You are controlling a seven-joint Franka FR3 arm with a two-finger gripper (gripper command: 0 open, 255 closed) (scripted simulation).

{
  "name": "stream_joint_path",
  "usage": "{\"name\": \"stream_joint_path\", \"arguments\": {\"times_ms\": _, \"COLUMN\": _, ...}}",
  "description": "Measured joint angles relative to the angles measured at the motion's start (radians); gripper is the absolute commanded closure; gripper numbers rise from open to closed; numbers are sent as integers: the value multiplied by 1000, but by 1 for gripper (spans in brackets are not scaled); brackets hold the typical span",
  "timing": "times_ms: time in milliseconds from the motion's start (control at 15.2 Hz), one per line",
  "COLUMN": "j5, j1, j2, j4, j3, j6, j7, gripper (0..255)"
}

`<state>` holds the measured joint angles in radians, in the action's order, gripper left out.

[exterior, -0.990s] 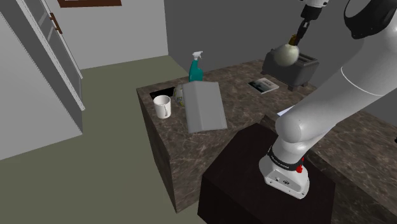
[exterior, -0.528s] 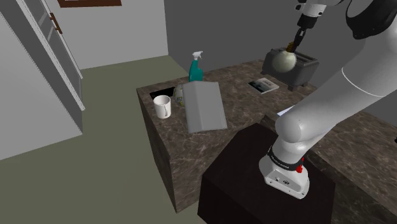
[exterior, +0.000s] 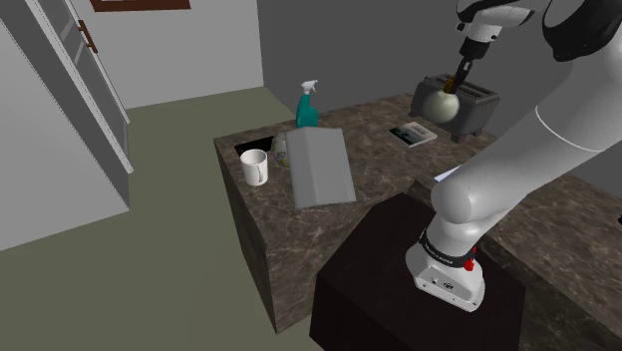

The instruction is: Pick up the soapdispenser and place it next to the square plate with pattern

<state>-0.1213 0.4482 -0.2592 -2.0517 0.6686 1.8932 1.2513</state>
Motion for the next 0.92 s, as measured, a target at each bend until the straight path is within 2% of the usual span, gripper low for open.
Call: {"name": "stream_joint_path", "arguments": {"times_ms": 924, "j5": 19, "j1": 1, "j2": 48, "j4": -151, "j3": 33, "j6": 192, "j7": 27, "gripper": 255}}
